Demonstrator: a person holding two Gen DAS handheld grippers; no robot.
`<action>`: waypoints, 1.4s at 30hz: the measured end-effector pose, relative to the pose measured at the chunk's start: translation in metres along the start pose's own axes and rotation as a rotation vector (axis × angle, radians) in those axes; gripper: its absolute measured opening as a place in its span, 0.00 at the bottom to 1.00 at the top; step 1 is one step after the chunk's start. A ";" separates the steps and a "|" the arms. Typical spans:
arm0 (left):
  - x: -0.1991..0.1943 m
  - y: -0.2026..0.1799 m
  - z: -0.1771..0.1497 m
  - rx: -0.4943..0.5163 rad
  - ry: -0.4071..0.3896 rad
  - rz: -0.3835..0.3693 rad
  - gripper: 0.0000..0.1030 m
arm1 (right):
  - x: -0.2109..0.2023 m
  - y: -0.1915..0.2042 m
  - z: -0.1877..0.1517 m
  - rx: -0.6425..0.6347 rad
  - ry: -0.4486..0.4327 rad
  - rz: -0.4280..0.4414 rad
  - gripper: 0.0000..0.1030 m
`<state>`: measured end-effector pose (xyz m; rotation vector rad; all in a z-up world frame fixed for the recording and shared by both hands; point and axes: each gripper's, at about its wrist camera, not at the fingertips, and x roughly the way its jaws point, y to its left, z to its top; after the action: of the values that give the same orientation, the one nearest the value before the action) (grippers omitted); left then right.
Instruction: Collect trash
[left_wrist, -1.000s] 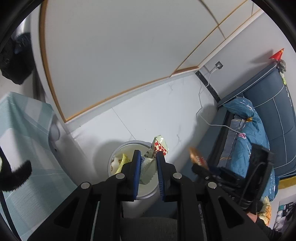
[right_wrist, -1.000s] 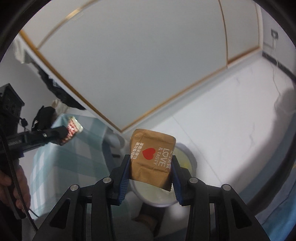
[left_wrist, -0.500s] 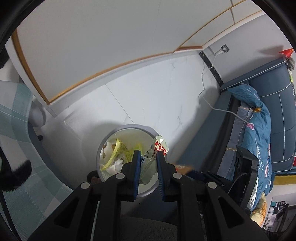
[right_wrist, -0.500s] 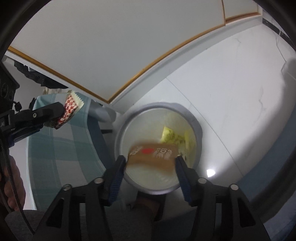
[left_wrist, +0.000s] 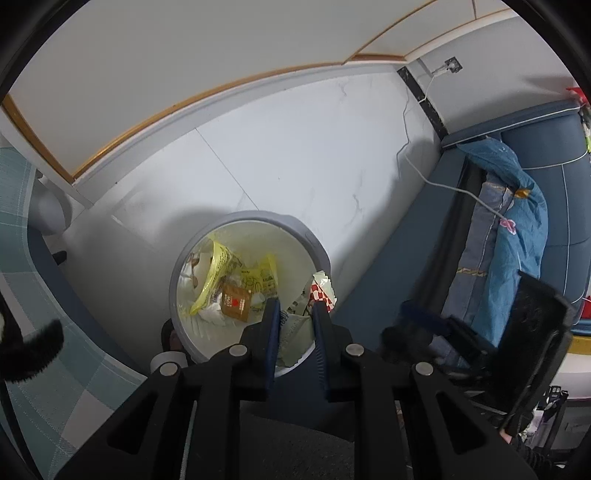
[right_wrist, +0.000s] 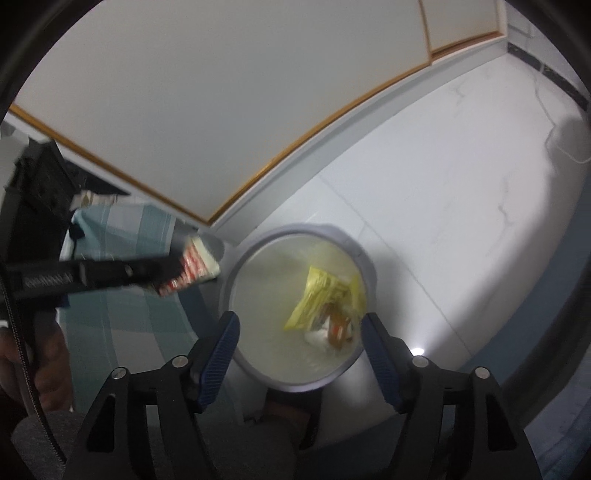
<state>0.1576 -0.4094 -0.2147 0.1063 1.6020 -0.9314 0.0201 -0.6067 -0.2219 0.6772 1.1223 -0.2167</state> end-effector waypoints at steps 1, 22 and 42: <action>0.001 -0.001 0.000 0.001 0.008 0.003 0.13 | -0.004 -0.003 0.001 0.017 -0.013 -0.002 0.72; -0.035 -0.013 -0.017 0.070 -0.132 0.168 0.70 | -0.026 -0.008 0.004 0.097 -0.087 0.024 0.84; -0.068 -0.025 -0.036 0.060 -0.234 0.314 0.70 | -0.048 0.009 -0.003 0.065 -0.114 0.037 0.88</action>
<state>0.1338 -0.3758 -0.1451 0.2734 1.2966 -0.7190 0.0006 -0.6058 -0.1765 0.7337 0.9966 -0.2577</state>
